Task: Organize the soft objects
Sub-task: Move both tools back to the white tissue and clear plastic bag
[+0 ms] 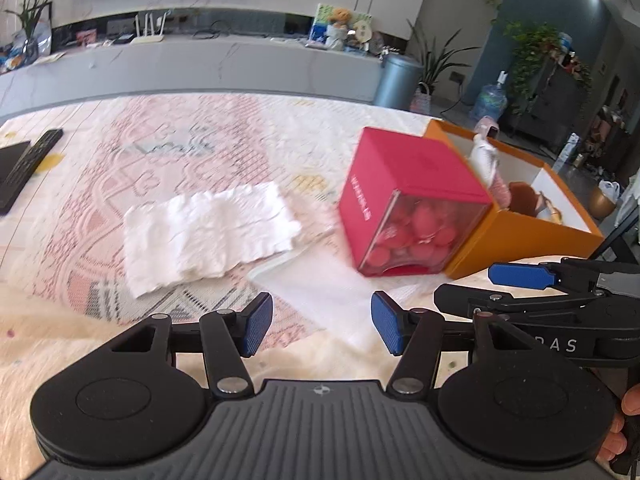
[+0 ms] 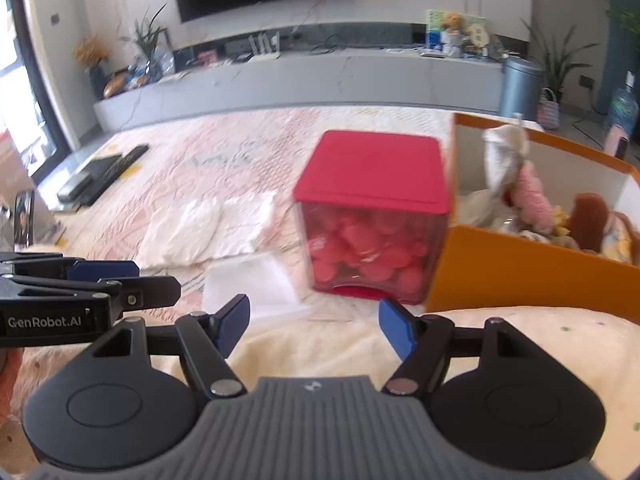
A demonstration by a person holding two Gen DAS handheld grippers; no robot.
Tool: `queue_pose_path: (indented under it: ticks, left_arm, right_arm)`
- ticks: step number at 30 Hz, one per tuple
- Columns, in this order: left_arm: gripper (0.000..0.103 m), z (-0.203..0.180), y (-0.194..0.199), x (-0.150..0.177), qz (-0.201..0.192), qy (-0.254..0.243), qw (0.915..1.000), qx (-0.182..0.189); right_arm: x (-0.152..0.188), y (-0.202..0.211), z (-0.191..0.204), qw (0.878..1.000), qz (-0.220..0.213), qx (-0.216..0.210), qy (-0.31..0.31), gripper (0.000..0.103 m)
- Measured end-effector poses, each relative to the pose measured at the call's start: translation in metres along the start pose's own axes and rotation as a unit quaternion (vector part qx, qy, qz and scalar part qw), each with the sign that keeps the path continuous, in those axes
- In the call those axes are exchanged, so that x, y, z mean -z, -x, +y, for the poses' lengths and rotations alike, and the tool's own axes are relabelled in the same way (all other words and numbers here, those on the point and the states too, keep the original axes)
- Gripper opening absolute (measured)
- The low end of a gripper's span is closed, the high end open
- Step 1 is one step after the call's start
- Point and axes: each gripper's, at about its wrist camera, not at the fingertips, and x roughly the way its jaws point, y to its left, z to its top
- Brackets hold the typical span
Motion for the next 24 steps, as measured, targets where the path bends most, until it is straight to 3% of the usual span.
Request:
queue_pose_path:
  ticks: [8, 18, 24]
  left_arm:
    - [0.066, 0.029, -0.01, 0.009, 0.025, 0.033, 0.9991, -0.005]
    - [0.063, 0.038, -0.032, 0.014, 0.054, 0.038, 0.9978, -0.013]
    - [0.061, 0.042, -0.034, 0.014, 0.059, 0.047, 0.9971, -0.008]
  right_arm:
    - [-0.01, -0.027, 0.02, 1.0, 0.019, -0.003, 0.023, 0.073]
    - [-0.011, -0.066, 0.024, 0.998, 0.053, -0.001, 0.037, 0.081]
    - [-0.013, -0.092, 0.024, 0.995, 0.086, -0.029, 0.034, 0.086]
